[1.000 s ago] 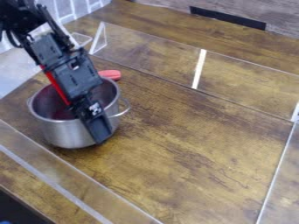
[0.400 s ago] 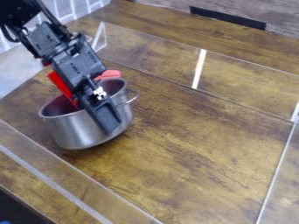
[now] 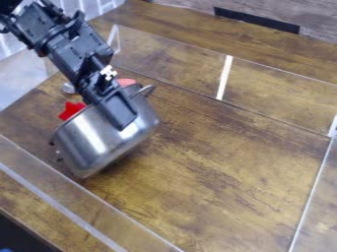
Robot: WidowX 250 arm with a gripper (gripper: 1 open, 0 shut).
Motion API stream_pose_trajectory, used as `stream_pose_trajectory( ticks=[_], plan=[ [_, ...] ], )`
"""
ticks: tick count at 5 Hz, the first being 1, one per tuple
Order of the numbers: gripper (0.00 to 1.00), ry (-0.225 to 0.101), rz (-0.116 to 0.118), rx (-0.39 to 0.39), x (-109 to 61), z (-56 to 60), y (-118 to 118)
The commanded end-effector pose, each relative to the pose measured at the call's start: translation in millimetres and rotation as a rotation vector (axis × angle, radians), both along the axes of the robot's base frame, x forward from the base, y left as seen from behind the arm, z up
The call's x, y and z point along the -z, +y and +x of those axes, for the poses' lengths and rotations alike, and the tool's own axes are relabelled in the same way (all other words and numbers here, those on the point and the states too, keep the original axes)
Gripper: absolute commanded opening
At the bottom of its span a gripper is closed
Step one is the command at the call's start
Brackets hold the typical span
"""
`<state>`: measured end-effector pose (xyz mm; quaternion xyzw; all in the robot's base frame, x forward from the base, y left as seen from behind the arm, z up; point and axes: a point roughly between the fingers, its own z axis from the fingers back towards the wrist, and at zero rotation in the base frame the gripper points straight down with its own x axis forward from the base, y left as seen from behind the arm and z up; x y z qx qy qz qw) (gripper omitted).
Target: Remove the red object from the silver pot and put it on the table
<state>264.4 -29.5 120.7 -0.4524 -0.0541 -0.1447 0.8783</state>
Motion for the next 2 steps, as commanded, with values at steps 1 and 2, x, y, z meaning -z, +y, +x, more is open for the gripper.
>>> stream_pose_trajectory(
  ticks=[1,2],
  plan=[
    [0.0,-0.112,0.002,0.024,-38.6,16.8,-26.1],
    [0.0,-0.12,-0.035,0.057,-39.4,22.0,-42.8]
  ],
)
